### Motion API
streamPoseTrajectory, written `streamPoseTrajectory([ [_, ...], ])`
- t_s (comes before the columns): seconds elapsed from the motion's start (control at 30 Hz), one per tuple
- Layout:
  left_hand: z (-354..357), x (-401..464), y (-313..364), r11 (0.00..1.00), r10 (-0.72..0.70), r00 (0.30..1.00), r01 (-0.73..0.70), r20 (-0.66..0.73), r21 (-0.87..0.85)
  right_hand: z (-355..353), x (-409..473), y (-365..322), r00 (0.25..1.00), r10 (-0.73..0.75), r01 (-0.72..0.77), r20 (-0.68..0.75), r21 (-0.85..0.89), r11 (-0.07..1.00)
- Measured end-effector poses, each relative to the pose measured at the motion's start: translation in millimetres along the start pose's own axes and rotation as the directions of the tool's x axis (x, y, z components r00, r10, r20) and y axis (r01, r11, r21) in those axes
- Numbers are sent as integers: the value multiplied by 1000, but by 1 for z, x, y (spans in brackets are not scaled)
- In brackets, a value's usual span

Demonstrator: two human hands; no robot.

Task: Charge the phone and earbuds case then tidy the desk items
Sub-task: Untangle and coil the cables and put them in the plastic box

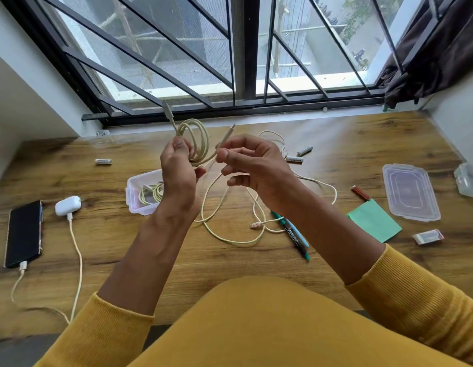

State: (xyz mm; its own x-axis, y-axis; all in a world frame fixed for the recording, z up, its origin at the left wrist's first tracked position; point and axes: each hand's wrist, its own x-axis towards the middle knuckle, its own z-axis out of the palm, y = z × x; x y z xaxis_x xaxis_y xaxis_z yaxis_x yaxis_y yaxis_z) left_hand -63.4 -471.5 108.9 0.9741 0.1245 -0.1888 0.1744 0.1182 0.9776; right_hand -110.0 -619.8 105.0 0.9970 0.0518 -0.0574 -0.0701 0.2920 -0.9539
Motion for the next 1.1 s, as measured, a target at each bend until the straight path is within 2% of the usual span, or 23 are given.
streamPoseTrajectory([
  [0.07,3,-2,0,1000,4,1000,-4,-3,-24,4,1,-1,1000,24,-23,-3,57,998],
  [0.2,7,-3,3,998,18,1000,-17,21,-66,9,3,-2,992,123,-110,-26,296,949],
  [0.27,8,-4,6,997,31,998,-26,63,-69,11,5,0,987,146,-116,-67,335,935],
  [0.33,9,-7,8,998,51,992,-45,117,-53,12,6,3,987,117,-84,-115,258,962],
  [0.4,9,-8,8,997,79,985,-73,156,-39,12,7,6,988,33,-19,-152,86,996],
  [0.53,8,-5,5,993,108,983,-113,147,25,14,5,8,981,-130,101,-144,-190,977],
  [0.63,9,-4,0,989,96,988,-108,120,96,15,5,6,976,-183,149,-120,-248,957],
  [0.73,8,1,-8,966,137,986,-154,92,206,14,7,3,973,-191,166,-130,-179,970],
  [0.83,9,-2,-10,893,229,970,-241,77,380,13,7,-1,977,-155,146,-149,-76,986],
  [0.97,9,-3,-8,712,352,931,-334,98,617,11,6,-3,983,-105,111,-153,29,993],
  [1.1,7,-2,-6,540,412,899,-370,145,756,8,4,-3,991,-75,84,-110,84,993],
])
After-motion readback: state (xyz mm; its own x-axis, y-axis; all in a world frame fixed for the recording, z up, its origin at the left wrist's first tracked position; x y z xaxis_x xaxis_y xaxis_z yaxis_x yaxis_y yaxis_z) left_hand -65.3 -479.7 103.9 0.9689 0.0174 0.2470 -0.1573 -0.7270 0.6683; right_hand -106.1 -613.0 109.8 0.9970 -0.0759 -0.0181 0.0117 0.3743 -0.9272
